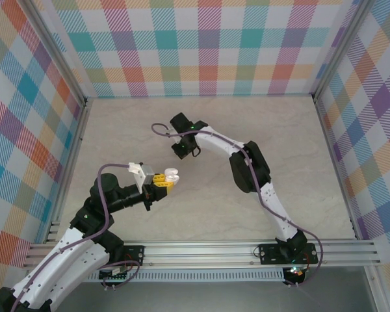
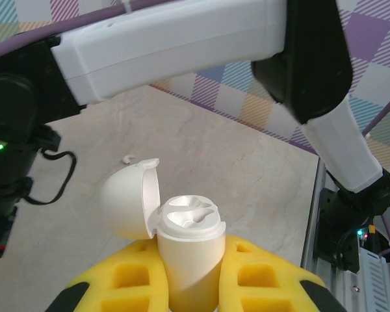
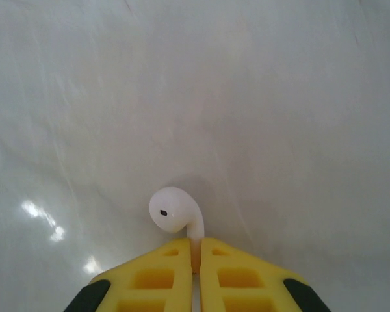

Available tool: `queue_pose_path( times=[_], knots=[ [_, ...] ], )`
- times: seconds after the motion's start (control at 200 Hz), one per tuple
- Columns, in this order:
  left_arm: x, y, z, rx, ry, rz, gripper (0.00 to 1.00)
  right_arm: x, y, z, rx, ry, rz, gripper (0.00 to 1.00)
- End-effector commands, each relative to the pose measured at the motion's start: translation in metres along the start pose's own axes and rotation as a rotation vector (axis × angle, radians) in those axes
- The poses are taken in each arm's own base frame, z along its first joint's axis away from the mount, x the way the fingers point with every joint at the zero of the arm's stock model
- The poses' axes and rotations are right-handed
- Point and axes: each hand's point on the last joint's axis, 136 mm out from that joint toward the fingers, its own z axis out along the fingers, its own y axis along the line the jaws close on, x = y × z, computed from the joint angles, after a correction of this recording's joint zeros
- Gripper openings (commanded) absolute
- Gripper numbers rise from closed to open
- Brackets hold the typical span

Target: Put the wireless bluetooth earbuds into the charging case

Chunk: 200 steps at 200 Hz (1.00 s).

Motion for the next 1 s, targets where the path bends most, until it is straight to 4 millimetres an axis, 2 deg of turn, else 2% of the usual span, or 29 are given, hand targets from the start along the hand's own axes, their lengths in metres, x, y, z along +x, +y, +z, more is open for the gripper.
queue_pose_path(
  times=[0.0,0.12,0.25,0.325,0.435,0.52,0.65,0.84,0.995],
  knots=[
    [-0.012,-0.003,0.000,0.011,-0.037,0.012,0.00,0.043,-0.019,-0.024,0.026,0.093,0.144,0.09],
    [-0.009,-0.001,0.005,0.018,-0.034,-0.003,0.00,0.088,-0.027,-0.048,0.057,0.151,0.239,0.10],
    [-0.007,0.001,0.013,0.038,-0.038,-0.011,0.00,0.141,-0.024,-0.069,0.083,0.237,0.329,0.11],
    [-0.006,0.002,0.018,0.044,-0.033,-0.011,0.00,0.169,-0.020,-0.075,0.085,0.284,0.388,0.13],
    [-0.005,0.004,0.024,0.056,-0.024,-0.011,0.00,0.192,-0.010,-0.077,0.059,0.336,0.446,0.19],
    [-0.003,0.005,0.028,0.065,-0.010,-0.013,0.00,0.192,-0.008,-0.082,0.050,0.342,0.468,0.26],
    [-0.002,0.005,0.030,0.070,0.002,-0.009,0.00,0.175,-0.002,-0.096,0.009,0.305,0.483,0.38],
    [-0.001,0.005,0.027,0.060,-0.004,0.001,0.00,0.157,0.000,-0.111,-0.016,0.291,0.455,0.40],
    [0.001,0.005,0.026,0.055,-0.003,0.000,0.00,0.146,-0.003,-0.109,-0.027,0.261,0.409,0.38]
  ],
)
